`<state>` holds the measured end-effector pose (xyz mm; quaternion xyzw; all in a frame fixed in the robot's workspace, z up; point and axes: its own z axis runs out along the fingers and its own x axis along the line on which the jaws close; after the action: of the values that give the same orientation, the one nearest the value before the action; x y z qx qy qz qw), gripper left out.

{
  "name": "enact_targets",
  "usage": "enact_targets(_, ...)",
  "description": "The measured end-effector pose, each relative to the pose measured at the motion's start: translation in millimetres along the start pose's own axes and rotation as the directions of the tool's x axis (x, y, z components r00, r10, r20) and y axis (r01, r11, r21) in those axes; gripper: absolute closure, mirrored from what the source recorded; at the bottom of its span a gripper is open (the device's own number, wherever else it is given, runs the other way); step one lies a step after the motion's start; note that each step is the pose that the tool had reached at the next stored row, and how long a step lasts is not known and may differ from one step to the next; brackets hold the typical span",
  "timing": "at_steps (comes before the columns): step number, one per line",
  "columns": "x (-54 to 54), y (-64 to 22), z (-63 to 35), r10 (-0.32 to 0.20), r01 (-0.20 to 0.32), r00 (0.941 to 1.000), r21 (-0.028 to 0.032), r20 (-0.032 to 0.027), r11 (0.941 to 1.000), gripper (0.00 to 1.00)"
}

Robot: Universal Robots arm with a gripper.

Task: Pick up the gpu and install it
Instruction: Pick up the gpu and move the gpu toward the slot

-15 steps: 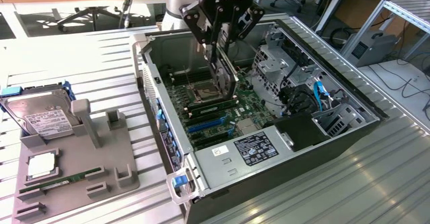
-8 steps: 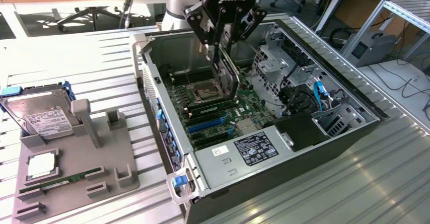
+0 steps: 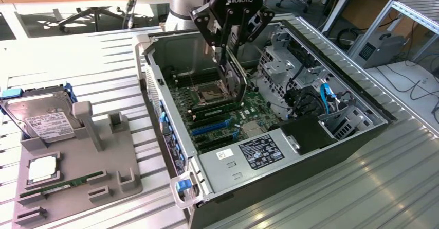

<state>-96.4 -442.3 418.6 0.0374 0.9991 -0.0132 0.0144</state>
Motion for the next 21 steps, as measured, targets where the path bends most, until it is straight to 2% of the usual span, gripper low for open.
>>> enact_targets(12,-11.2,7.6,7.2,0.000,0.000,1.0000,0.0002,0.0000,1.0000,0.73)
enact_targets(21,-25.0,13.7,11.5,0.000,0.000,1.0000,0.0001,0.0000,1.0000,0.73)
